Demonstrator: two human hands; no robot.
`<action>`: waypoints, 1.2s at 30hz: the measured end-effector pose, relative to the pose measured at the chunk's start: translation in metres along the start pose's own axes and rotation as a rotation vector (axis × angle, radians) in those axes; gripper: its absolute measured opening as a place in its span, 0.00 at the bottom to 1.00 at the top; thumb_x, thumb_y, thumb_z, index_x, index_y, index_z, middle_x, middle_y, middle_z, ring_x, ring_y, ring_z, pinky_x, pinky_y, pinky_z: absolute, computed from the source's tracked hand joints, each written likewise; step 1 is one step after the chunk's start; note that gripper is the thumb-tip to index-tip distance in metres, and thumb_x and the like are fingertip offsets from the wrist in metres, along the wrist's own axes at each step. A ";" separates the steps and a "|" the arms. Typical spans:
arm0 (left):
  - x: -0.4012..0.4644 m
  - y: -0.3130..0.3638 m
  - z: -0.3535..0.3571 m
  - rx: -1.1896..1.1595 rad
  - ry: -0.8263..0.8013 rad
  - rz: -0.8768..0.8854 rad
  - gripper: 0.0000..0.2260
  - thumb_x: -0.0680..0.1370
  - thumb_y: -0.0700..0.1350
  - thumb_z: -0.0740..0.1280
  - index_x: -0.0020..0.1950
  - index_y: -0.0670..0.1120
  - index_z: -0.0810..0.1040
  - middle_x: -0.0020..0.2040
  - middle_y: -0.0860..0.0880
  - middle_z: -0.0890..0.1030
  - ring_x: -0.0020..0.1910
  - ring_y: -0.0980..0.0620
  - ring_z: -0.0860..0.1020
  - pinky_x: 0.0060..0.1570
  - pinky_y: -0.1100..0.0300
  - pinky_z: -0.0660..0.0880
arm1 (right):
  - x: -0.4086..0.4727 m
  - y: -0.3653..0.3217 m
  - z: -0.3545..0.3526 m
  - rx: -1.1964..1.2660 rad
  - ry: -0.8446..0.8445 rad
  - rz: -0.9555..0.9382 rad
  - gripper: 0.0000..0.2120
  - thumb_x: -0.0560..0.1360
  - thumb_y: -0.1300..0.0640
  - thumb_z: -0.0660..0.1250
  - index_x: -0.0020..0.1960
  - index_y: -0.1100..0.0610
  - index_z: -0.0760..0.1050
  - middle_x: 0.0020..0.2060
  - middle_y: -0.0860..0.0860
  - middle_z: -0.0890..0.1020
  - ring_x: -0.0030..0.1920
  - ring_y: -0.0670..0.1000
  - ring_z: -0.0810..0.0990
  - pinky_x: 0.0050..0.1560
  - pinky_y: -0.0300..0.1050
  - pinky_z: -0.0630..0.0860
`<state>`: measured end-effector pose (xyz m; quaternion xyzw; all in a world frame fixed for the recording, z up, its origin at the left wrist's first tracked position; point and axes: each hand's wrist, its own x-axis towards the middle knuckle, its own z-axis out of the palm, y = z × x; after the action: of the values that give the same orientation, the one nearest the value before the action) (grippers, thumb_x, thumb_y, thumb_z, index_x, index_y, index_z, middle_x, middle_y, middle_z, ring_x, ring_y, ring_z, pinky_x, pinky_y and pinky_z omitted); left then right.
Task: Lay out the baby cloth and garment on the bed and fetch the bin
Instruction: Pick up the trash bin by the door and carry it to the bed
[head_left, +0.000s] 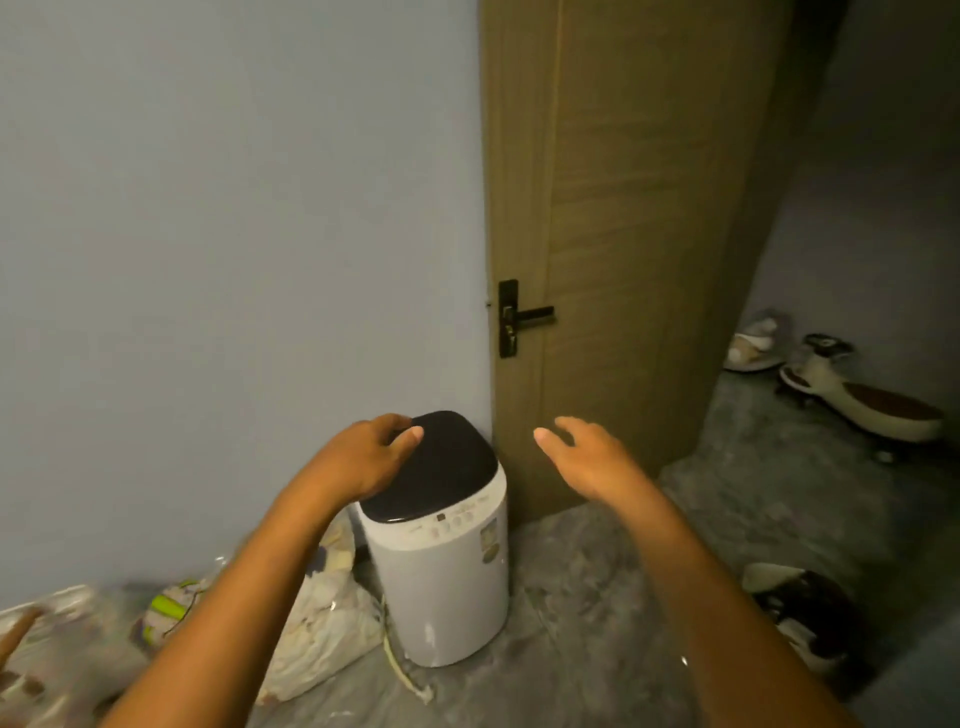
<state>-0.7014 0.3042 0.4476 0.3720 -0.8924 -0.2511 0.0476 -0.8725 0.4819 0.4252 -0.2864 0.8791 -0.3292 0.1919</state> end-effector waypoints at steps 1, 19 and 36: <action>0.021 0.008 0.007 0.000 -0.030 0.040 0.22 0.81 0.60 0.56 0.72 0.54 0.69 0.70 0.47 0.75 0.68 0.44 0.73 0.66 0.48 0.69 | 0.011 0.010 -0.005 0.001 0.026 0.036 0.30 0.79 0.41 0.56 0.76 0.55 0.61 0.75 0.56 0.64 0.73 0.58 0.65 0.70 0.53 0.64; 0.285 0.245 0.199 0.124 -0.505 0.594 0.23 0.82 0.57 0.55 0.73 0.47 0.69 0.74 0.45 0.70 0.73 0.45 0.69 0.72 0.54 0.63 | 0.122 0.211 -0.127 0.221 0.472 0.533 0.27 0.80 0.42 0.57 0.75 0.55 0.64 0.74 0.54 0.66 0.73 0.55 0.65 0.70 0.44 0.61; 0.431 0.473 0.447 0.146 -0.716 0.792 0.21 0.82 0.57 0.57 0.72 0.50 0.71 0.72 0.45 0.72 0.71 0.45 0.70 0.69 0.56 0.63 | 0.229 0.442 -0.231 0.342 0.658 0.872 0.29 0.78 0.40 0.59 0.74 0.55 0.66 0.72 0.57 0.69 0.71 0.58 0.69 0.69 0.49 0.65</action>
<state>-1.4351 0.4746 0.2437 -0.0994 -0.9400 -0.2621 -0.1945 -1.3359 0.7197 0.2506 0.2557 0.8635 -0.4290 0.0699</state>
